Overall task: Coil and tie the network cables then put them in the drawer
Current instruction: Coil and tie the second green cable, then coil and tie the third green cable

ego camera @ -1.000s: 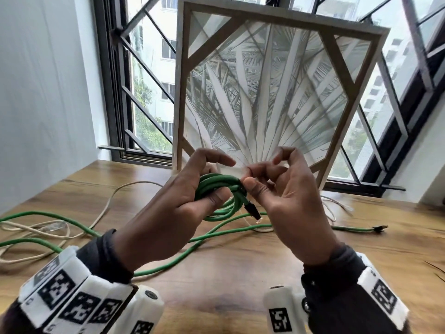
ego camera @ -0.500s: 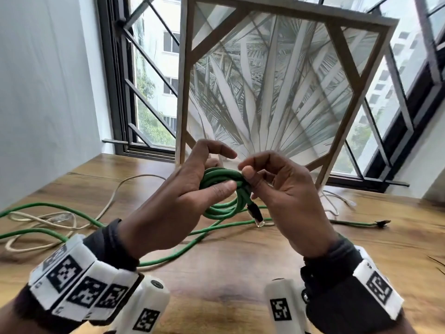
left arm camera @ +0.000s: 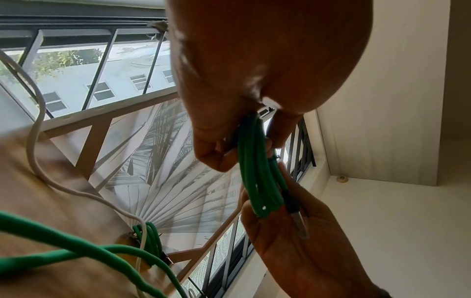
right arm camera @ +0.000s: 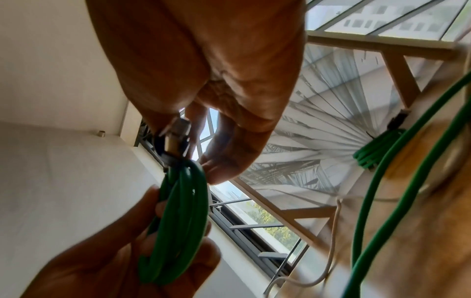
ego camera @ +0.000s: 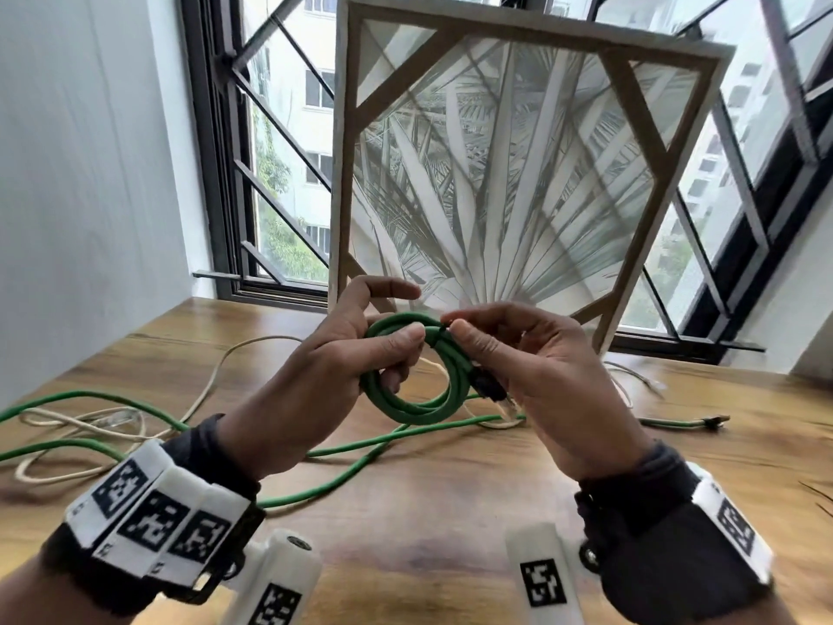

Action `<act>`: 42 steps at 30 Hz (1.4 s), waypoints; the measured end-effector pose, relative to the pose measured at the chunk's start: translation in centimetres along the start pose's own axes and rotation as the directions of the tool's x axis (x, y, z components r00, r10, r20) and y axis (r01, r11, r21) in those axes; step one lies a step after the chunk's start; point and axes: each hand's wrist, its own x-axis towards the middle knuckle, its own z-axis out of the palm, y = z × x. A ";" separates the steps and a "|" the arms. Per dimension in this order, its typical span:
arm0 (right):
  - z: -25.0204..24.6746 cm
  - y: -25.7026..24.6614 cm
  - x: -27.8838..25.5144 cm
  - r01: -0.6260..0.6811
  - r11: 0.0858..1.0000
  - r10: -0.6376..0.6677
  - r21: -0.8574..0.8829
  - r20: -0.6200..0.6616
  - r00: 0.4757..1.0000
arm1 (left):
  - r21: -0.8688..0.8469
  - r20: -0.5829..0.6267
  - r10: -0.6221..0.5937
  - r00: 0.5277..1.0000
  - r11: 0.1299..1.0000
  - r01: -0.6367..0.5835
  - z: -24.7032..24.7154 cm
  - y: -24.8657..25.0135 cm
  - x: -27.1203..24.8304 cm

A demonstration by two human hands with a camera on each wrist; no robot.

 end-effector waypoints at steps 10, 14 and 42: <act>-0.2 0.4 0.1 -0.372 0.905 0.367 0.204 0.065 0.928 | -0.028 0.089 -0.079 0.993 0.996 0.081 0.0 -0.1 -0.2; 0.4 0.5 -0.1 -0.413 0.881 0.412 0.232 0.057 0.910 | -0.001 0.117 -0.126 0.985 0.992 0.127 0.1 0.0 -0.4; -0.8 1.0 1.2 -0.077 0.922 0.023 -0.381 -0.145 0.989 | 0.143 -0.172 -0.332 0.928 0.923 0.357 -2.2 0.1 1.4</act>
